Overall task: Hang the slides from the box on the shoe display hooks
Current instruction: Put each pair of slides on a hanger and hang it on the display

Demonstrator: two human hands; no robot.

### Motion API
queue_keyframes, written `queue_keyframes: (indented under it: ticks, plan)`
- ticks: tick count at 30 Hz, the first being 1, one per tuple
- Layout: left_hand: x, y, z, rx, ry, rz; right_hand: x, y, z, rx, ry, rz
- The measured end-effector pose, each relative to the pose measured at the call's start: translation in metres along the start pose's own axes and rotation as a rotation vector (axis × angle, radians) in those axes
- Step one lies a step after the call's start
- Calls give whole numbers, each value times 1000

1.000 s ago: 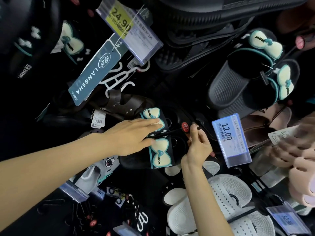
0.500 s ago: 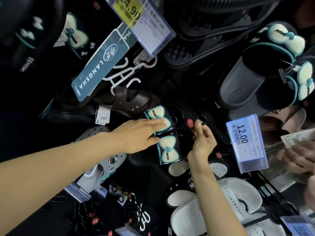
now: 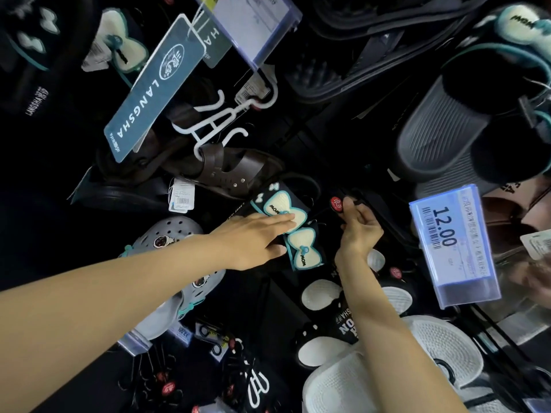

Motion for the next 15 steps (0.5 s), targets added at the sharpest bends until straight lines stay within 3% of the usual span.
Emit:
queue_keyframes:
  ticks: [9, 15]
  plan:
    - [9, -8, -7, 16, -93, -104, 3, -7, -7, 40, 21, -10]
    - [22, -22, -15, 24, -3, -130, 22, -36, -3, 149, -52, -45]
Point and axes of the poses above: each hand's wrist, its own y-axis towards the middle knuckle, its own x-axis out of the back of the hand, z = x × y, the point moved 4 cm from there along y, towards the middle knuckle, and after that the axes turned 4 degrees about -x, right-handed, at the moved point
